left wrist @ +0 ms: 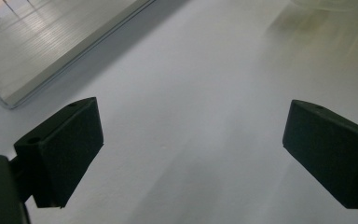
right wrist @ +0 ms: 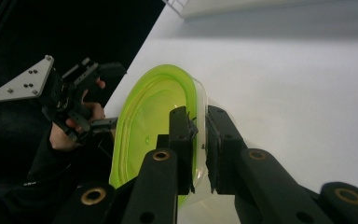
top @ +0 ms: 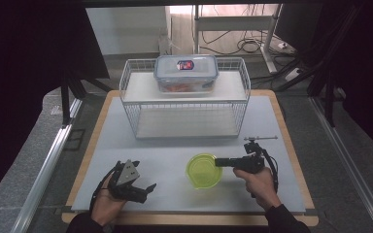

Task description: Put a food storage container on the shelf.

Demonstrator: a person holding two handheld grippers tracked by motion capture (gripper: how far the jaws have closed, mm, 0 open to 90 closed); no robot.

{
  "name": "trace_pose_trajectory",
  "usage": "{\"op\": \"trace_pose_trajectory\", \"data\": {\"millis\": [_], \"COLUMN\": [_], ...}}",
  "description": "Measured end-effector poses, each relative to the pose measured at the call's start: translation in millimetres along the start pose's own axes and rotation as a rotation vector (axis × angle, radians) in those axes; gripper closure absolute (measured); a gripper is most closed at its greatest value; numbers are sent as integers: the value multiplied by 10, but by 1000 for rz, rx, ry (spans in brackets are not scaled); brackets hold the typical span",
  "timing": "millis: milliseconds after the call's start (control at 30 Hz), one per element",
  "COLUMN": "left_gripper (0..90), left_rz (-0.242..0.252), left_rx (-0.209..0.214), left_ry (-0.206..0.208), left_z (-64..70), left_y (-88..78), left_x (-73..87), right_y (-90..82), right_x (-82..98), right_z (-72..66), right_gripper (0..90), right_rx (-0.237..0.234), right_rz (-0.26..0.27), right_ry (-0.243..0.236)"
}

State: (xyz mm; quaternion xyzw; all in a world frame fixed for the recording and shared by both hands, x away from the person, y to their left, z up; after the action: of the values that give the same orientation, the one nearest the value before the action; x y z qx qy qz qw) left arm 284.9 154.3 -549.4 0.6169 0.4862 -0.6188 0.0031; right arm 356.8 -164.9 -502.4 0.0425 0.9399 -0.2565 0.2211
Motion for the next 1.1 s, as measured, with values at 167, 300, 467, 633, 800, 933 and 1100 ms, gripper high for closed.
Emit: {"op": "trace_pose_trajectory", "data": {"millis": [167, 300, 467, 633, 800, 933, 1100], "left_gripper": [46, 46, 46, 46, 46, 46, 46], "left_rz": [-2, -4, -12, -9, -9, -10, -13], "left_rx": [0, 0, -3, -3, -1, 1, 1], "left_ry": [0, 3, 11, 5, 6, 5, 9], "left_z": [-2, 3, -7, -2, 1, 2, -1], "left_y": [0, 4, 3, 10, 14, 17, 15], "left_x": [2, 2, 9, 7, 8, 9, 10], "right_y": [-58, -105, -181, -219, -261, -282, -319], "right_x": [-90, -168, -314, -398, -529, -592, -715], "right_z": [-75, -140, -267, -328, -400, -440, -547], "right_gripper": [820, 820, 820, 820, 820, 820, 820], "right_rx": [-21, -31, -35, -39, -56, -59, -86], "right_rz": [29, 44, 70, 80, 104, 111, 118], "right_ry": [-9, -17, -40, -49, -49, -51, -57]}}
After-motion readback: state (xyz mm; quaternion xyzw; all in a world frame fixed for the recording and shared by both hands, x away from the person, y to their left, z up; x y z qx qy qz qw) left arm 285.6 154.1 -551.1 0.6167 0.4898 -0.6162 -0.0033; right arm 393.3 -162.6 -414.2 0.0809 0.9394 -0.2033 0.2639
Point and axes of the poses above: each handheld gripper's, and its own axes: y roughly forward along the jaws, x roughly out of its underside, z roughly to its right, the point moved 6 cm from there along y, roughly forward along the jaws, and after that the axes turned 9 degrees about y, right-handed, at the moved point
